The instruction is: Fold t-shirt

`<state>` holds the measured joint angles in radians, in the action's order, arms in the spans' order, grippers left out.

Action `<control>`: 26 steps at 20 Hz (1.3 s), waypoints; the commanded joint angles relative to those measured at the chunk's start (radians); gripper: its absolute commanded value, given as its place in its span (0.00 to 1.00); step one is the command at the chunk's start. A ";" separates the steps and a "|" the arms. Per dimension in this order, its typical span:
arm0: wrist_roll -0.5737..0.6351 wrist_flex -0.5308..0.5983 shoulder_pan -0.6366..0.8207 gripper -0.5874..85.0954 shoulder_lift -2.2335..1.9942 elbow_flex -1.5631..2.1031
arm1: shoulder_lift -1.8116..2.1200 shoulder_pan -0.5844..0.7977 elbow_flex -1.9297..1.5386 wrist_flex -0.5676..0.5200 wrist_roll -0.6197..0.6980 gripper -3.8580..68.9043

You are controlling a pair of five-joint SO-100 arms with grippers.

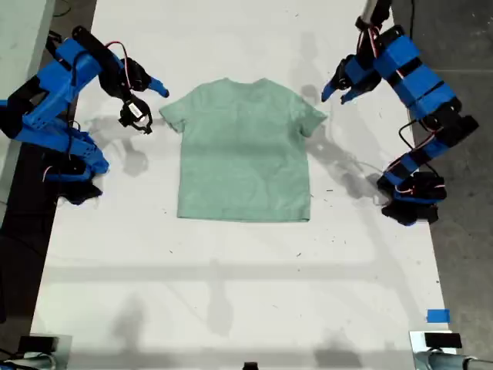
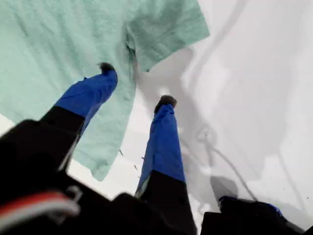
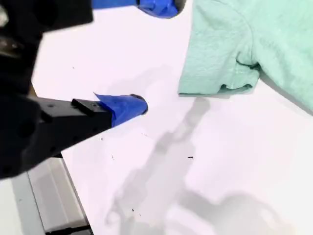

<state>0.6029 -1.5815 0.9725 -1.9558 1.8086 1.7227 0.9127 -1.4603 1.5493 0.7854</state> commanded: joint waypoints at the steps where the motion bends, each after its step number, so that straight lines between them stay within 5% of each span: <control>1: 0.006 0.023 0.006 0.39 -0.002 -0.017 | -0.057 0.029 0.029 -0.040 0.063 0.39; 6: 0.002 0.080 -0.006 0.39 0.003 0.043 | -0.218 0.054 -0.034 -0.186 0.089 0.47; 14: 0.000 0.144 -0.012 0.39 0.025 0.097 | -0.500 0.091 -0.046 -0.434 0.156 0.46; 16: -0.002 0.160 -0.012 0.39 0.026 0.114 | -0.555 0.097 -0.011 -0.439 0.172 0.36; 17: -0.002 0.163 -0.012 0.39 0.031 0.117 | -0.560 0.097 -0.002 -0.442 0.161 0.12; 18: -0.002 0.164 -0.012 0.38 0.034 0.117 | -0.557 0.098 0.017 -0.425 0.153 0.06; 26: -0.002 0.169 -0.021 0.38 0.032 0.132 | -0.414 -0.038 0.281 -0.164 0.087 0.04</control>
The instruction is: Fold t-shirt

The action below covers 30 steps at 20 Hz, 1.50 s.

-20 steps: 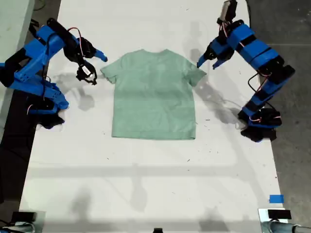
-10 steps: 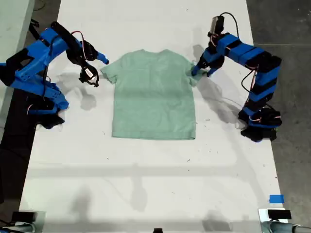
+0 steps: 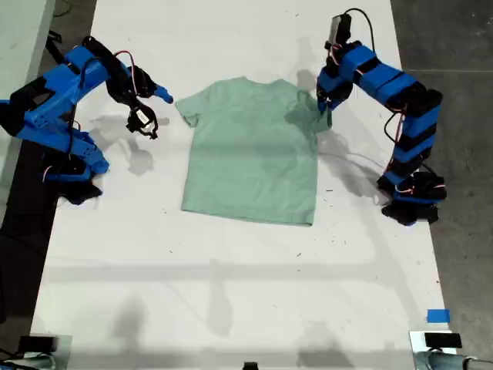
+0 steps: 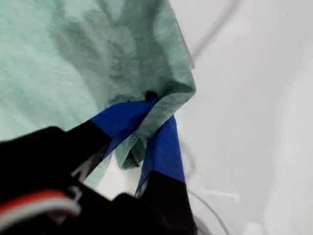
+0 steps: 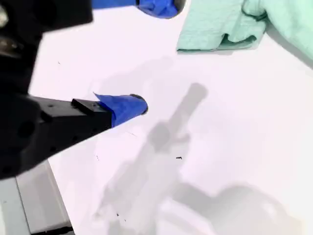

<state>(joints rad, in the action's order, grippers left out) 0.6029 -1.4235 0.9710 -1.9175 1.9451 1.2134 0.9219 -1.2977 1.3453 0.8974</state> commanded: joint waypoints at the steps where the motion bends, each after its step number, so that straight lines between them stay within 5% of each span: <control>1: -0.002 0.011 -0.021 0.38 -0.008 -0.002 | 0.091 -0.066 0.163 0.054 -0.040 0.04; 6: -0.002 0.011 -0.023 0.38 -0.029 0.011 | -0.020 -0.173 0.385 0.058 -0.160 0.04; 13: 0.002 0.014 -0.023 0.38 -0.031 0.011 | -0.198 -0.284 0.483 -0.222 -0.370 0.05; 14: 0.002 0.017 -0.025 0.38 -0.031 0.011 | -0.279 -0.296 0.607 -0.189 -0.351 0.43; 15: 0.003 0.017 -0.025 0.38 -0.031 0.011 | -0.284 -0.305 0.638 -0.190 -0.318 0.55; 18: 0.005 0.023 -0.025 0.39 -0.020 0.012 | -0.135 -0.293 0.629 -0.101 -0.281 0.45; 24: -0.006 0.067 -0.072 0.40 0.067 -0.041 | 0.161 -0.190 0.584 0.190 -0.190 0.42; 30: -0.009 0.098 -0.095 0.41 0.414 -0.321 | 0.351 -0.233 0.279 0.201 -0.166 0.30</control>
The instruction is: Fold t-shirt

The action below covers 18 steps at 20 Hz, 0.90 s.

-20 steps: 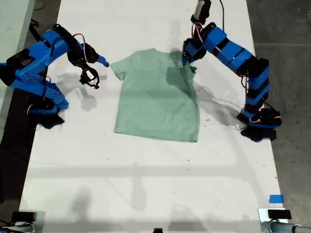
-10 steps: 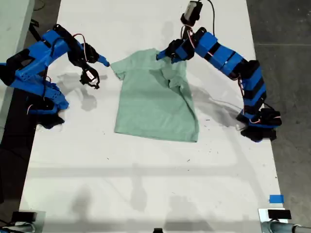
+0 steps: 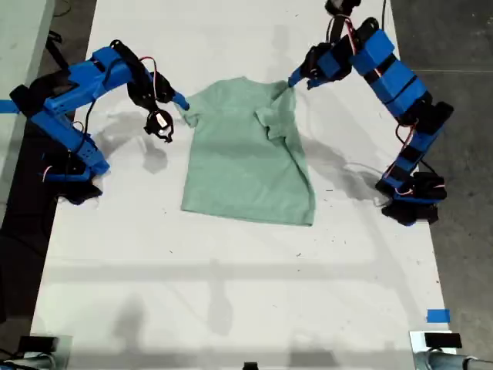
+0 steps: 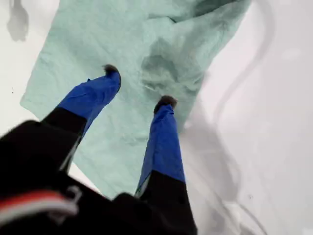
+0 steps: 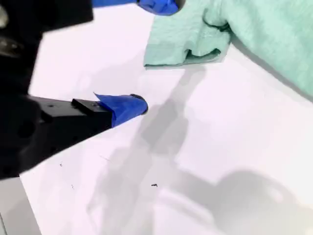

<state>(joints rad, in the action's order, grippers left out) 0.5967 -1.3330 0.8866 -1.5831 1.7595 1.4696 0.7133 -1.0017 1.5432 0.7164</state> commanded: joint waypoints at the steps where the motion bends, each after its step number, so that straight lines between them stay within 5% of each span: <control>1: -0.003 -0.002 -0.005 0.41 0.149 -0.198 | 0.118 -0.037 -0.041 0.005 0.012 0.30; 8: -0.002 -0.060 0.083 0.40 0.445 -0.422 | 0.376 -0.091 -0.291 -0.008 -0.035 0.30; 12: -0.011 -0.166 0.143 0.12 0.618 -0.571 | 0.538 -0.118 -0.436 -0.032 -0.069 0.29; 18: 0.021 -0.276 0.167 0.01 0.753 -0.804 | 0.741 -0.133 -0.647 -0.060 -0.121 0.28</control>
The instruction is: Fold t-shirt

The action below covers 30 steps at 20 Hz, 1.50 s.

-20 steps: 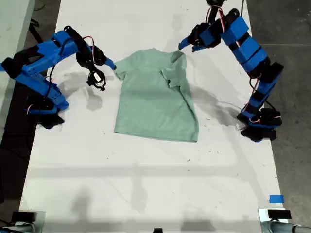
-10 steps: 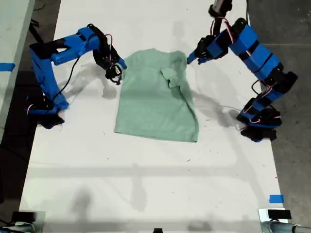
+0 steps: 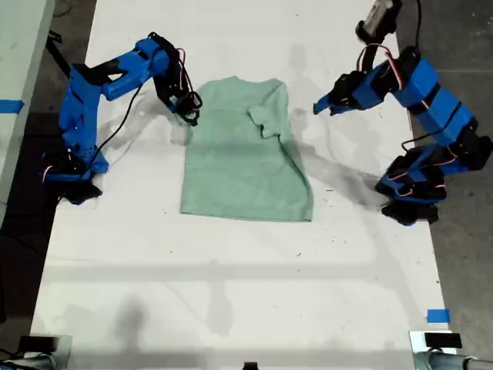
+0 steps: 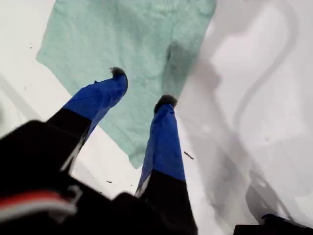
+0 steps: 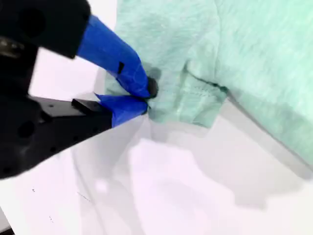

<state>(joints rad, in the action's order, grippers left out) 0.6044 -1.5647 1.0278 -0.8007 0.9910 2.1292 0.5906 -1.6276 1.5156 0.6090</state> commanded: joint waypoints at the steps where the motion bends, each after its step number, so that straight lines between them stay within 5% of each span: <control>1: 0.008 -0.058 0.008 0.01 -0.095 -0.020 | 0.106 -0.011 -0.041 -0.032 -0.018 0.28; 8: -0.023 -0.104 0.002 0.01 -0.405 -0.015 | 0.201 -0.012 -0.137 -0.038 -0.032 0.27; 19: 0.015 0.394 -0.295 0.01 -0.101 -0.256 | 0.394 -0.067 -0.308 -0.011 -0.127 0.26; 21: 0.064 0.422 -0.299 0.39 -0.067 -0.256 | 0.422 -0.084 -0.334 -0.009 -0.146 0.26; 26: 0.146 0.324 -0.288 0.45 -0.272 -0.255 | 0.462 -0.091 -0.399 -0.029 -0.163 0.26; 30: 0.163 0.080 -0.345 0.44 -0.526 -0.172 | 0.456 -0.158 -0.426 -0.069 -0.170 0.27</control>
<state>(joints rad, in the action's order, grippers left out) 0.7593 -1.3775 0.7348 -1.1597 0.7977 2.5725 0.4694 -2.0571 1.4849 0.4495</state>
